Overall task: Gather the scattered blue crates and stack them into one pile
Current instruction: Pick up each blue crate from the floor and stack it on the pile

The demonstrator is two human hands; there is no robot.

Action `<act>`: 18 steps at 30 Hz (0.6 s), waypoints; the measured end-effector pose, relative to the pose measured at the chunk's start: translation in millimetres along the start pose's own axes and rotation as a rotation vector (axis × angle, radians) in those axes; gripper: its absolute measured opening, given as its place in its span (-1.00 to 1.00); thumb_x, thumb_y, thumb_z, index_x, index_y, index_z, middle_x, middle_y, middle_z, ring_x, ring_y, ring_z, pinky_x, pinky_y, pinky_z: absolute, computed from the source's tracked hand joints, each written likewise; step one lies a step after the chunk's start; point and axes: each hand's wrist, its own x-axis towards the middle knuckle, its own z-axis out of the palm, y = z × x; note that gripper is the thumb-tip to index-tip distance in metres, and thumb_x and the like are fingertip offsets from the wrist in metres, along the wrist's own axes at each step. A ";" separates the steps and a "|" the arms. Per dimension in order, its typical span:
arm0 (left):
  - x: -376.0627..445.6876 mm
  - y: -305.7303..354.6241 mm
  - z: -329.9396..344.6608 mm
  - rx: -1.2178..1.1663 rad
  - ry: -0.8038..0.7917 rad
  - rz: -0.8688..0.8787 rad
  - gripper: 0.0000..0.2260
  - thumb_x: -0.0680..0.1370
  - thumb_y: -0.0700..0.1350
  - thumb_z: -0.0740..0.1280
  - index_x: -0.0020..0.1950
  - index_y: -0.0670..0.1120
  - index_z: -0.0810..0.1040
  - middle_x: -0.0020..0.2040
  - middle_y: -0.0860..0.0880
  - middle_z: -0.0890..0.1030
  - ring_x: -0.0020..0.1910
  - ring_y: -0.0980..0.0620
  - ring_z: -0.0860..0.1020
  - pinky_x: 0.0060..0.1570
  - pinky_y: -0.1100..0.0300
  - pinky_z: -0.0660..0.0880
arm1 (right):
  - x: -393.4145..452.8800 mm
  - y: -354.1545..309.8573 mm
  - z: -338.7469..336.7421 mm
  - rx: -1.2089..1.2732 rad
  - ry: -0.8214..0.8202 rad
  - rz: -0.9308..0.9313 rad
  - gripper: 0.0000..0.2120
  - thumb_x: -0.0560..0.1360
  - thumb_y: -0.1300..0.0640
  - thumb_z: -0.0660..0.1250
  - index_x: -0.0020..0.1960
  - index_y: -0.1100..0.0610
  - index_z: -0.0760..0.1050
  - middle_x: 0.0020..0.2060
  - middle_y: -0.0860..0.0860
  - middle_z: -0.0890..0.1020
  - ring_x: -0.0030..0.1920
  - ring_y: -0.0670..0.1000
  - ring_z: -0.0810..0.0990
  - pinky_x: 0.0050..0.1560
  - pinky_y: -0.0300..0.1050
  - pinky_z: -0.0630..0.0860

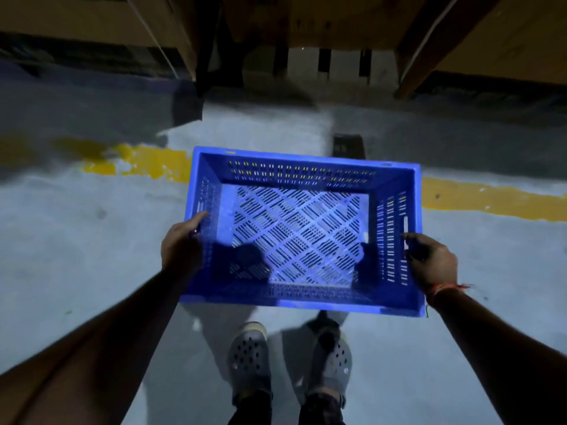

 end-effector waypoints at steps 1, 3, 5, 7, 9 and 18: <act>6.4 -1.2 5.9 -0.019 0.007 -0.024 -0.52 0.48 -0.16 0.15 0.34 0.16 0.52 0.15 0.08 0.58 0.08 0.03 0.58 0.06 0.14 0.51 | 8.1 -0.2 5.8 0.003 -0.006 0.003 -0.66 0.39 0.28 0.43 0.13 0.01 0.64 -0.07 0.10 0.72 -0.01 0.08 0.69 0.00 -0.21 0.44; 17.6 -5.1 14.9 -0.038 0.024 -0.060 -0.52 0.50 -0.21 0.16 0.34 0.12 0.54 0.15 0.11 0.55 0.11 0.09 0.54 0.11 0.20 0.45 | 19.4 -0.5 15.8 0.016 -0.015 0.007 -0.65 0.40 0.28 0.42 0.15 0.03 0.63 -0.08 0.12 0.72 -0.01 0.08 0.68 0.01 -0.22 0.43; 24.1 -7.7 21.1 -0.038 0.047 -0.039 -0.49 0.47 -0.23 0.15 0.34 0.13 0.55 0.19 0.06 0.58 0.13 0.05 0.56 0.16 0.15 0.48 | 25.3 0.0 24.4 0.008 -0.020 0.001 -0.66 0.40 0.27 0.43 0.15 0.04 0.63 -0.11 0.12 0.72 -0.02 0.07 0.68 0.01 -0.21 0.43; 28.9 -11.0 25.0 -0.008 0.037 -0.033 -0.45 0.42 -0.22 0.13 0.33 0.15 0.55 0.20 0.03 0.59 0.10 -0.01 0.60 0.08 0.10 0.55 | 29.6 4.6 33.0 0.003 -0.029 0.015 -0.65 0.40 0.25 0.43 0.16 0.02 0.62 -0.11 0.11 0.73 -0.01 0.08 0.68 0.07 -0.16 0.48; 34.1 -17.5 28.8 0.021 -0.002 -0.057 -0.41 0.39 -0.26 0.13 0.33 0.17 0.53 0.17 0.01 0.60 0.02 -0.08 0.62 -0.08 0.14 0.54 | 31.9 11.4 40.7 0.011 -0.036 0.042 -0.64 0.39 0.25 0.43 0.16 0.00 0.62 -0.09 0.10 0.73 0.00 0.10 0.68 0.14 -0.08 0.51; 30.6 -37.8 34.9 0.183 -0.067 -0.028 -0.40 0.41 -0.27 0.15 0.38 0.18 0.47 0.19 -0.04 0.57 0.04 -0.10 0.60 -0.01 0.07 0.58 | 23.2 28.7 57.1 -0.031 -0.051 0.069 -0.62 0.43 0.28 0.38 0.18 -0.04 0.61 0.06 0.15 0.69 0.04 0.22 0.65 0.17 0.03 0.54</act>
